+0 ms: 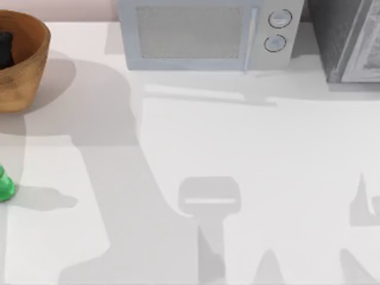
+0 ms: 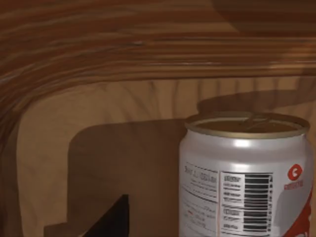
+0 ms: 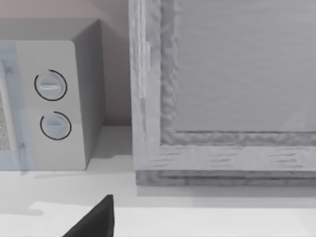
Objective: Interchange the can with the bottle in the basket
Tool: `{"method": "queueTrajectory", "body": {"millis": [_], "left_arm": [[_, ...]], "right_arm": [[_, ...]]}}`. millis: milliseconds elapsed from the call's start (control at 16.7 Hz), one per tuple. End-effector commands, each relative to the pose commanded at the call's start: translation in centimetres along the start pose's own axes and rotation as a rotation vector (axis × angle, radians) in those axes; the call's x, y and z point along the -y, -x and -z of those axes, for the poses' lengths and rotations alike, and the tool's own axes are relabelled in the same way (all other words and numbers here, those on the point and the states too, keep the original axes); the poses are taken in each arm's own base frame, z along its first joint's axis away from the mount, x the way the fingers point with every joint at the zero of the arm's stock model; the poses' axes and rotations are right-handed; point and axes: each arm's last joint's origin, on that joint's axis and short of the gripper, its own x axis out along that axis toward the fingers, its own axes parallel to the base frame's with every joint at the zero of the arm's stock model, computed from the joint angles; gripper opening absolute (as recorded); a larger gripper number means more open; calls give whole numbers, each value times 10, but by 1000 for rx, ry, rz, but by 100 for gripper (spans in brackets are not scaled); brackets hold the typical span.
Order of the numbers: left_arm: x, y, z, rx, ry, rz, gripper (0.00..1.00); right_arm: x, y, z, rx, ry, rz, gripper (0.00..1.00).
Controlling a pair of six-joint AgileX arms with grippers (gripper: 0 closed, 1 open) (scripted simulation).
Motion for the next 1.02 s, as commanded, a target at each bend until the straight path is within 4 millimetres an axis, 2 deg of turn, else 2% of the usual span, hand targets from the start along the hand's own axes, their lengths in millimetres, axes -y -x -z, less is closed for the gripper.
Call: {"method": "queueTrajectory", "body": {"millis": [120, 900, 1020], "left_arm": [[0, 0, 0, 0, 0, 0, 100], [0, 0, 0, 0, 0, 0, 2], [0, 0, 0, 0, 0, 0, 0]], "right_arm": [[0, 0, 0, 0, 0, 0, 100], [0, 0, 0, 0, 0, 0, 100], [0, 0, 0, 0, 0, 0, 100]]}}
